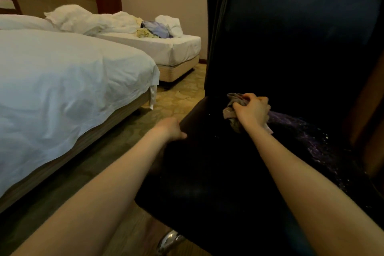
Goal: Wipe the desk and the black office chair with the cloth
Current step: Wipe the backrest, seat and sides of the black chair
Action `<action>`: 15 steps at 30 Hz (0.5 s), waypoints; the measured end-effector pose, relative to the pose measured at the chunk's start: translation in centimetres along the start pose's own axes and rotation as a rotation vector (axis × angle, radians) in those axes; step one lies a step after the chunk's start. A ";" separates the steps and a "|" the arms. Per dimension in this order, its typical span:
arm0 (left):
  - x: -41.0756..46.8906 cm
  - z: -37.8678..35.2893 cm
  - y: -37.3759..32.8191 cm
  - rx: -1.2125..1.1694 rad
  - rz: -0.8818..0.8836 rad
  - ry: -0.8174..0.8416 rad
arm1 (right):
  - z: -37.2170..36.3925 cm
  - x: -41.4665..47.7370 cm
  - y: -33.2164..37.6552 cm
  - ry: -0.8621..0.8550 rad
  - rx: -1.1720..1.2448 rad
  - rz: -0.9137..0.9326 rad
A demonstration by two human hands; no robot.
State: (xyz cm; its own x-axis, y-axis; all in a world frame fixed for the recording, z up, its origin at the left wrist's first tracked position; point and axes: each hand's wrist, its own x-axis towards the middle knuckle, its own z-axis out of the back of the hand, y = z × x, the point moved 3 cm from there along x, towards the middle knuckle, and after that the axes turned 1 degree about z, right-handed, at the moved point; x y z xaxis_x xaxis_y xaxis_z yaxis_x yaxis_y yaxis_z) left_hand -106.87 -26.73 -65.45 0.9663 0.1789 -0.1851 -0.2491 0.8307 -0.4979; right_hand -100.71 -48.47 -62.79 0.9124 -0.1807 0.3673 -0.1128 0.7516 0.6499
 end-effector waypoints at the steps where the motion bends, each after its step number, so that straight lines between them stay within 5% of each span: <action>1: 0.6 -0.4 0.0 0.009 0.005 0.027 | -0.7 0.8 -0.6 0.008 -0.005 -0.020; 8: 5.5 -0.5 0.0 -0.056 -0.014 0.056 | -9.0 4.3 0.3 0.003 -0.366 0.006; 11: 6.5 -1.4 1.1 -0.144 -0.028 0.061 | -9.7 4.9 0.4 0.109 -0.601 -0.103; 15: 6.4 -1.8 1.7 -0.153 -0.049 0.026 | -11.2 4.7 3.5 0.160 -0.612 -0.236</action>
State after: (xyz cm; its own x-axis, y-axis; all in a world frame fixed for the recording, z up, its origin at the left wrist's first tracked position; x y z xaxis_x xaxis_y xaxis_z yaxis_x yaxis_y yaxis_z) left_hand -101.18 -25.14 -69.04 0.9759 0.1249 -0.1789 -0.2111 0.7479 -0.6294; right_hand -92.41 -39.65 -66.25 0.9374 -0.3237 0.1282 0.2973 0.9359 0.1891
